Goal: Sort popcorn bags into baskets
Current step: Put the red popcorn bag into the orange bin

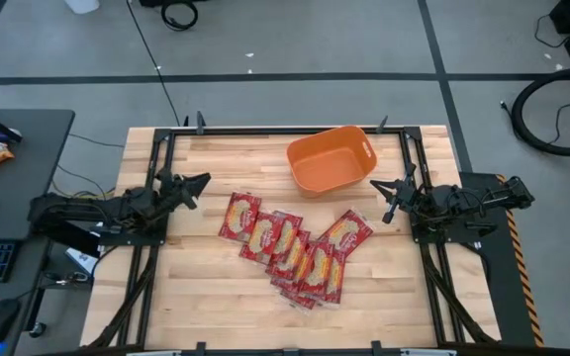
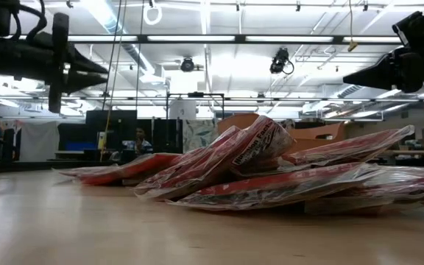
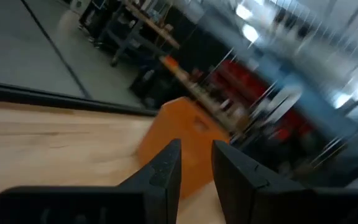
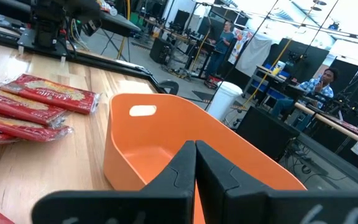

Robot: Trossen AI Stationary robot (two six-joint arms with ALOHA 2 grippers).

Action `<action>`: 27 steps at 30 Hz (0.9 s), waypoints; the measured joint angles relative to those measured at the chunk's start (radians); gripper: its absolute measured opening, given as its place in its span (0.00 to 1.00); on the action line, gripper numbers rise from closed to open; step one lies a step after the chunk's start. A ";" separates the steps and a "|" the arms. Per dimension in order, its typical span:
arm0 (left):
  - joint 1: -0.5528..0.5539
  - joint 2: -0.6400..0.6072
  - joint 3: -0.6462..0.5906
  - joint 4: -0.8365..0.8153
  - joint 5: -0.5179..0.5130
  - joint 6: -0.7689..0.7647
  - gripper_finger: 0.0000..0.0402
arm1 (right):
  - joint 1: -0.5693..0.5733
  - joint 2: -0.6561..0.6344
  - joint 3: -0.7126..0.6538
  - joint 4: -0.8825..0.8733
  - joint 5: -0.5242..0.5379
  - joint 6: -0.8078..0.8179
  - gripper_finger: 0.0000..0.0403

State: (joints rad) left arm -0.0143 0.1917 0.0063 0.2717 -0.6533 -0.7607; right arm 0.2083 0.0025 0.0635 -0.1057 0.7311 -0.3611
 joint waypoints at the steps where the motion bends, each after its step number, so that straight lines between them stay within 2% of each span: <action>1: 0.000 0.000 0.000 0.032 0.001 -0.055 0.23 | 0.000 0.000 0.000 0.000 0.000 0.000 0.04; 5: 0.000 0.000 0.000 0.120 -0.018 -0.222 0.23 | 0.000 0.000 0.000 0.014 0.000 -0.001 0.04; 9: 0.000 0.000 0.000 0.211 -0.061 -0.250 0.23 | -0.002 0.000 0.000 0.095 -0.003 0.000 0.04; 11: 0.000 0.000 0.000 0.260 -0.061 -0.259 0.23 | -0.002 0.000 0.000 0.191 -0.017 -0.001 0.04; 15: 0.000 0.000 0.000 0.351 -0.073 -0.268 0.23 | -0.003 0.001 0.000 0.514 -0.017 0.037 0.04; 19: 0.000 0.029 0.000 0.483 -0.095 -0.200 0.23 | -0.020 0.016 0.001 0.711 -0.025 0.178 0.04; 23: 0.001 0.094 0.031 0.532 -0.122 -0.116 0.23 | -0.024 0.066 0.041 0.720 -0.115 0.436 0.04; 27: 0.019 0.200 0.123 0.541 -0.121 -0.087 0.23 | -0.024 0.185 0.108 0.715 -0.192 0.467 0.04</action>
State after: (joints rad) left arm 0.0042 0.3914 0.1296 0.8126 -0.7746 -0.8479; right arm 0.1847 0.1874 0.1715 0.6092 0.5391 0.1055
